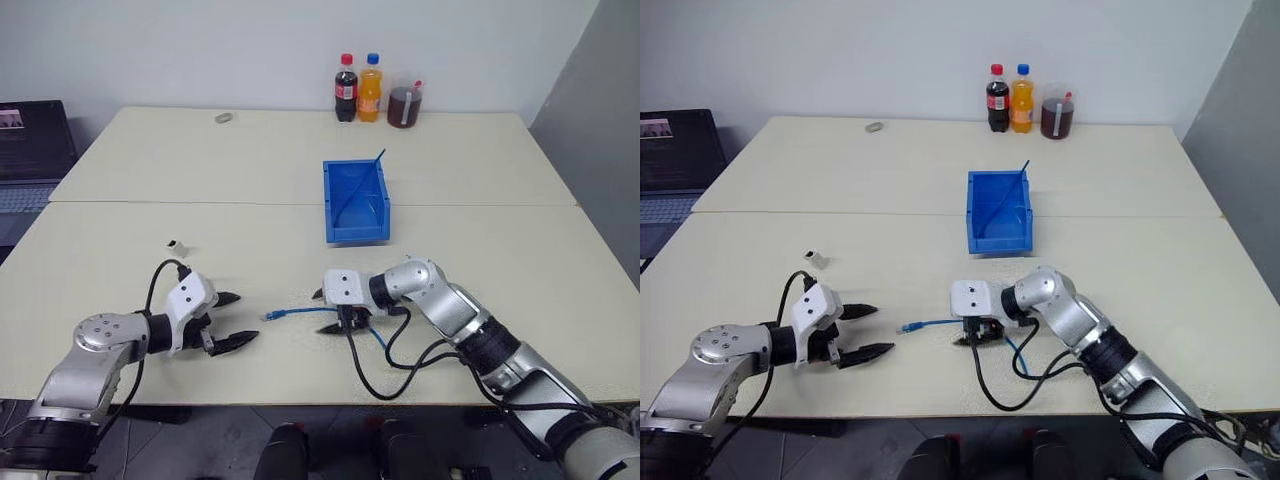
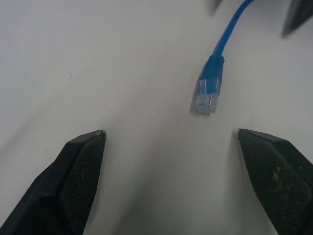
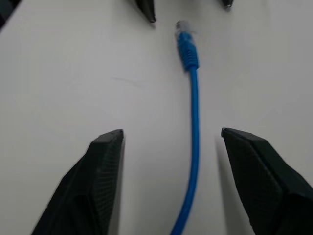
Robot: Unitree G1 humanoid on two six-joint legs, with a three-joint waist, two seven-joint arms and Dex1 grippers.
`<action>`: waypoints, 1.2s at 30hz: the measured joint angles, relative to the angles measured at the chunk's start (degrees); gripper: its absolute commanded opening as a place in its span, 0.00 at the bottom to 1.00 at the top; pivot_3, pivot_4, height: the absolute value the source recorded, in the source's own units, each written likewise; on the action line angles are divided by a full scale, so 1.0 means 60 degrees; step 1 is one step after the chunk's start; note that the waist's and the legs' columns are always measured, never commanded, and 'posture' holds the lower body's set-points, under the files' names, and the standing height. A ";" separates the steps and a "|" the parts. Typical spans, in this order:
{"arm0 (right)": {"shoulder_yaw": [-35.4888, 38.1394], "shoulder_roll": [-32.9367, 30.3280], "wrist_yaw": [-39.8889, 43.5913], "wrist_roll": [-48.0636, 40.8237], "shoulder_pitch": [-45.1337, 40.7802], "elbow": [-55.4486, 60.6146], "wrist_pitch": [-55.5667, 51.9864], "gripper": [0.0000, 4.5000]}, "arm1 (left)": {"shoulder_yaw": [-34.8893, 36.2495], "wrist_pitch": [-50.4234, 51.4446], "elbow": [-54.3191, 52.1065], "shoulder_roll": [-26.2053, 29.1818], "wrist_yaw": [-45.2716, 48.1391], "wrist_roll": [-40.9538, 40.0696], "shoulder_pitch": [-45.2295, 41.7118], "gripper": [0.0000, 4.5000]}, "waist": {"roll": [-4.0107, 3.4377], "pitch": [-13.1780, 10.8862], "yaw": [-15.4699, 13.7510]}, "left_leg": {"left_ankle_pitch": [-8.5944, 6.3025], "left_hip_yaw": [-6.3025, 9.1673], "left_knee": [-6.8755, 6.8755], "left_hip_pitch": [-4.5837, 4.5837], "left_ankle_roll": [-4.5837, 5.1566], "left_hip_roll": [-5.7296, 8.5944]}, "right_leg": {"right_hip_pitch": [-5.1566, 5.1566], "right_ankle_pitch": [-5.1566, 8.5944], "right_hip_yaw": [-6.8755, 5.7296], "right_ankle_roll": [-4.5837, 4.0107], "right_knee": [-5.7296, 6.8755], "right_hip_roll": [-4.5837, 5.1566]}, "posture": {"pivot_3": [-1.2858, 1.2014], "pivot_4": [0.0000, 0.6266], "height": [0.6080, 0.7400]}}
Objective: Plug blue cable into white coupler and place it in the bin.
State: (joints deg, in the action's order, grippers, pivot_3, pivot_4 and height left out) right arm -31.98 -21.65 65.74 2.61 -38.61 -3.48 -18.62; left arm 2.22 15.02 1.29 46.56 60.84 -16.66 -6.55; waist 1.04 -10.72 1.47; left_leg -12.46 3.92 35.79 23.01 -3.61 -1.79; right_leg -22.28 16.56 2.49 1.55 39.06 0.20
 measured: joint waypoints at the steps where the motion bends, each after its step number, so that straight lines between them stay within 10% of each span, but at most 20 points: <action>1: 0.0172 -0.0161 0.0052 -0.0133 0.0112 0.0290 -0.0242 0.93 | -0.0066 0.0000 0.0051 -0.0086 -0.0007 0.0030 -0.0098 1.00 | 0.0000 0.0000 0.0010 | 0.0000 -0.0001 0.0003 -0.0001 0.0000 0.0000 | 0.0000 0.0000 0.0002 0.0001 0.0001 0.0000 | 0.52 0.24 1.00; 9: 0.1455 -0.0497 -0.0860 -0.0714 0.0876 0.2438 -0.2141 0.93 | -0.0690 -0.0766 0.0662 -0.0426 0.0007 0.0606 -0.0767 1.00 | -0.0004 0.0003 0.0057 | 0.0000 0.0003 -0.0001 -0.0014 0.0000 -0.0004 | 0.0005 0.0009 0.0003 0.0017 0.0009 -0.0008 | 0.52 0.24 1.00; 29: 0.2122 -0.1112 -0.1958 -0.1437 0.1386 0.3921 -0.3345 0.95 | -0.1063 -0.1865 0.1222 -0.0499 0.0621 0.0616 -0.0739 0.08 | -0.0031 0.0023 0.0048 | 0.0003 0.0003 0.0004 -0.0033 0.0004 -0.0002 | 0.0021 0.0016 0.0004 0.0053 0.0010 -0.0006 | 0.52 0.24 1.00; 36: 0.3022 -0.1247 -0.2157 -0.2253 0.1959 0.4409 -0.3649 0.95 | -0.0699 -0.0864 0.0956 -0.0871 0.0505 -0.0033 -0.0599 0.06 | -0.0029 0.0021 0.0032 | 0.0003 0.0010 0.0006 -0.0016 0.0004 -0.0001 | 0.0019 0.0016 0.0000 0.0055 0.0005 -0.0005 | 0.52 0.24 1.00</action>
State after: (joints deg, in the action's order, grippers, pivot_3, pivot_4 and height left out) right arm -13.84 -29.14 52.79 -10.91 -26.86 22.98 -40.51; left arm -1.97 9.84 7.03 41.34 63.87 -16.86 -10.15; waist 0.87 -10.59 1.66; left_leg -12.44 3.98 35.83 22.91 -3.58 -1.80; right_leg -22.16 16.66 2.49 1.88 39.10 0.17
